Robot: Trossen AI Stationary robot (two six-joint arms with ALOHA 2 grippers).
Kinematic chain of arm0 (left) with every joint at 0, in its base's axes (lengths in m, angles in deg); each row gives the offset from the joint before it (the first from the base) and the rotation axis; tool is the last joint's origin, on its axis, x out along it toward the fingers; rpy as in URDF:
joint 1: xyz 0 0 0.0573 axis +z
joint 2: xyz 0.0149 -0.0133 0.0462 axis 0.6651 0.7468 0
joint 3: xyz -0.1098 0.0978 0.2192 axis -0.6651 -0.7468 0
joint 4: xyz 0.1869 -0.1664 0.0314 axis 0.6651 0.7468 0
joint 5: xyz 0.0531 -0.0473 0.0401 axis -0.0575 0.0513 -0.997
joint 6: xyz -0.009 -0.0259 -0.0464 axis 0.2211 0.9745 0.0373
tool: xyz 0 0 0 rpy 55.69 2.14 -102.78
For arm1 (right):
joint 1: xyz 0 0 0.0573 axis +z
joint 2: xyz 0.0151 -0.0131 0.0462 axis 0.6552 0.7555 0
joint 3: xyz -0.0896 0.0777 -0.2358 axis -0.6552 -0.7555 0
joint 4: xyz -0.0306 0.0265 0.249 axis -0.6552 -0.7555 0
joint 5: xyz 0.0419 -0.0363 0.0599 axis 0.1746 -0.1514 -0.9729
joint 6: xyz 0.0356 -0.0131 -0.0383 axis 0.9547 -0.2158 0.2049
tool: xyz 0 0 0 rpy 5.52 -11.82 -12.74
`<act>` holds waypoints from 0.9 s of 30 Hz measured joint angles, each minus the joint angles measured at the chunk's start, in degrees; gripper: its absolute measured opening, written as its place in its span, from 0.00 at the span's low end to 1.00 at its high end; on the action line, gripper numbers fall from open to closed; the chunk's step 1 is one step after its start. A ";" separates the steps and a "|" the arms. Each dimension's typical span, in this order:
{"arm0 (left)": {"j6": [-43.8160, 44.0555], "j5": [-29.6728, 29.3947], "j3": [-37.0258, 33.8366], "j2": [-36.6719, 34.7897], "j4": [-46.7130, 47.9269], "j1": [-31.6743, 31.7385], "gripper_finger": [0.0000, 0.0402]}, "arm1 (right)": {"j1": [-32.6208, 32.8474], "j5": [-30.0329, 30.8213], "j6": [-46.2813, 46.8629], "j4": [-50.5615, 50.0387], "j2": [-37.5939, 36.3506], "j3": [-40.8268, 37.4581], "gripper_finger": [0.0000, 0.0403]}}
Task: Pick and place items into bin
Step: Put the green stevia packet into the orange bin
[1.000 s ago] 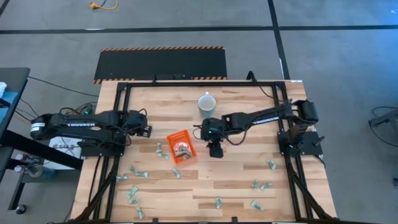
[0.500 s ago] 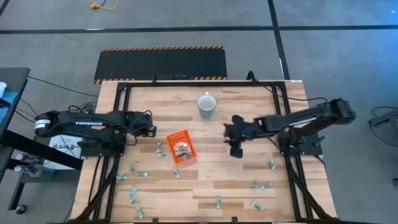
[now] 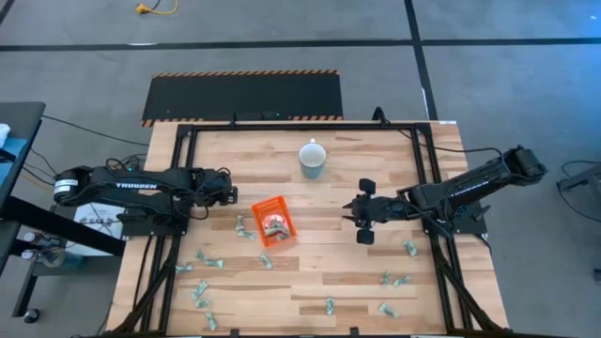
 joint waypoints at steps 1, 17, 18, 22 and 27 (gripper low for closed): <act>0.66 0.33 0.00 0.21 0.00 0.00 0.49 | 0.12 0.00 -0.02 0.89 0.00 -0.41 0.30; 3.77 -2.02 0.41 12.85 -2.79 0.00 0.55 | 0.48 -0.15 -0.05 3.49 0.04 -1.03 0.29; 3.74 -2.14 0.46 13.20 -2.82 0.00 0.55 | 0.48 -0.15 -0.05 3.55 0.04 -1.03 0.29; 2.06 -3.21 0.44 13.16 -2.79 -0.02 0.54 | 0.47 -0.15 -0.05 4.05 0.68 -1.02 0.29; -0.70 -4.77 0.28 12.96 -2.76 -0.02 0.42 | 0.46 -0.19 -0.06 4.89 2.49 -1.01 0.29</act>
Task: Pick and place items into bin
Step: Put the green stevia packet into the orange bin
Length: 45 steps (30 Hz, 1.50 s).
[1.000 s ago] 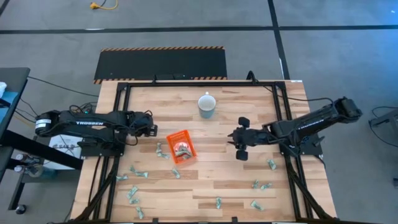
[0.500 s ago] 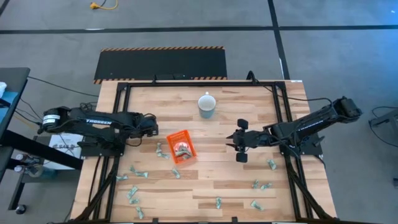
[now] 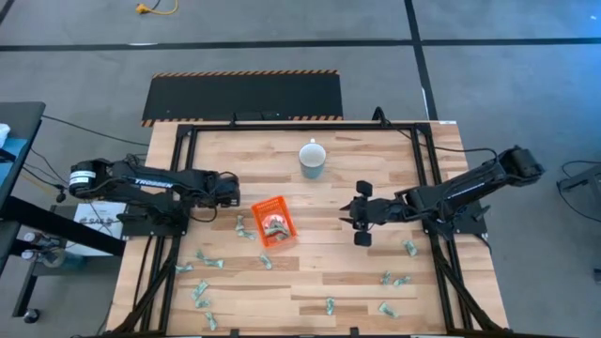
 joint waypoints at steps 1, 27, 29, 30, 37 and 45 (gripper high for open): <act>-0.46 -0.39 -0.04 0.00 -0.08 0.00 0.39 | 0.00 0.00 0.02 -0.13 0.39 -0.06 0.29; -19.07 -8.98 5.17 -6.06 0.66 -7.06 0.01 | -2.27 0.04 -2.98 7.82 -1.31 0.02 0.29; -21.74 -9.70 6.39 -7.88 -0.39 -8.91 0.01 | -2.77 0.04 -2.96 8.72 -1.31 0.02 0.29; -23.62 -9.90 7.03 -8.82 -1.04 -9.92 0.01 | -3.02 0.04 -2.98 8.72 -1.31 0.02 0.29; -44.19 -4.38 9.13 -11.13 -22.71 -16.58 0.01 | -4.09 0.04 -1.68 12.46 -1.31 0.02 0.30; -50.74 3.12 9.12 -1.19 -29.31 -18.23 0.01 | -3.83 0.00 2.30 13.92 -1.31 0.02 0.30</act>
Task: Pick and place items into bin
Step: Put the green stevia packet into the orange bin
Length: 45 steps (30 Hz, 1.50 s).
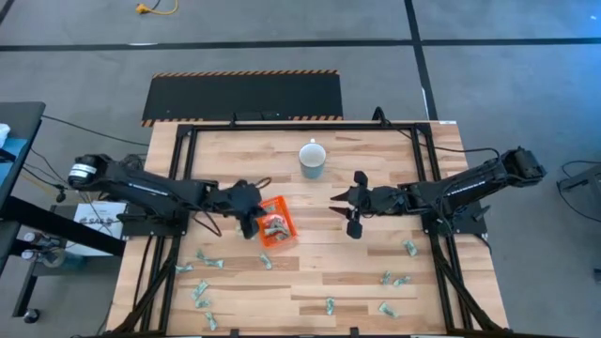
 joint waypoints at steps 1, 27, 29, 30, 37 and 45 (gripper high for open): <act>-0.03 0.09 0.00 1.48 -0.28 0.00 0.01 | -0.01 0.00 0.43 -0.03 0.00 0.00 0.30; -5.94 0.64 0.04 5.17 -0.70 0.07 0.07 | -0.02 0.00 0.71 -0.04 0.22 0.00 0.29; -5.75 1.42 0.04 5.17 -0.60 0.17 0.09 | -0.02 0.00 0.71 -0.04 0.22 0.00 0.29; -5.75 1.43 0.06 5.17 -0.58 0.17 0.10 | -0.02 0.00 0.71 -0.04 0.22 0.00 0.29; -6.03 1.03 0.31 5.08 0.46 0.42 0.29 | -0.02 0.00 0.71 -0.06 0.22 0.00 0.29; -0.48 -6.31 11.75 4.95 28.18 4.10 0.37 | -0.02 0.00 0.71 -0.07 0.22 0.00 0.29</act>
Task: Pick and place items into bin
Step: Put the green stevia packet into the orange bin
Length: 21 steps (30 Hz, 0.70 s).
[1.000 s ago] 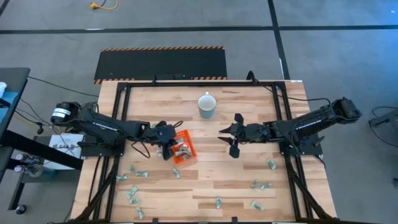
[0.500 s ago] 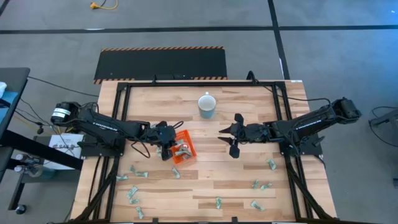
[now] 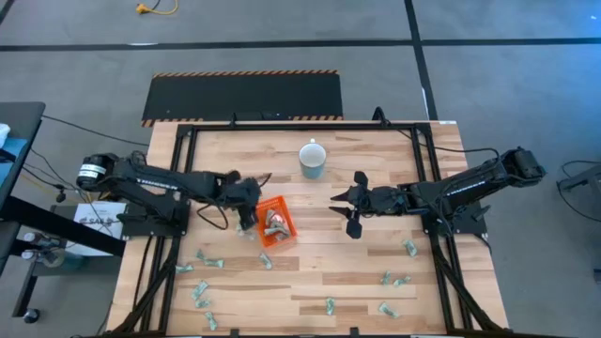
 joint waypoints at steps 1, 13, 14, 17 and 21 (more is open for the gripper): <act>1.52 -2.45 1.21 -0.02 3.28 0.36 0.38 | 0.00 -0.02 0.00 -0.01 0.00 0.00 0.29; 1.20 -3.13 -3.11 -0.02 13.56 13.20 0.37 | 0.00 -0.20 -0.11 -0.31 0.00 0.00 0.29; -0.22 -1.78 -3.76 -0.02 12.00 14.32 0.37 | 0.01 -0.20 -0.09 -0.32 0.00 0.00 0.29; -3.81 2.15 -5.06 0.00 9.46 17.24 0.38 | 0.00 -0.20 -0.03 -0.31 0.00 0.00 0.29; -6.60 3.26 -5.20 0.00 9.45 19.98 0.42 | 0.02 -0.20 0.02 -0.26 0.00 0.00 0.29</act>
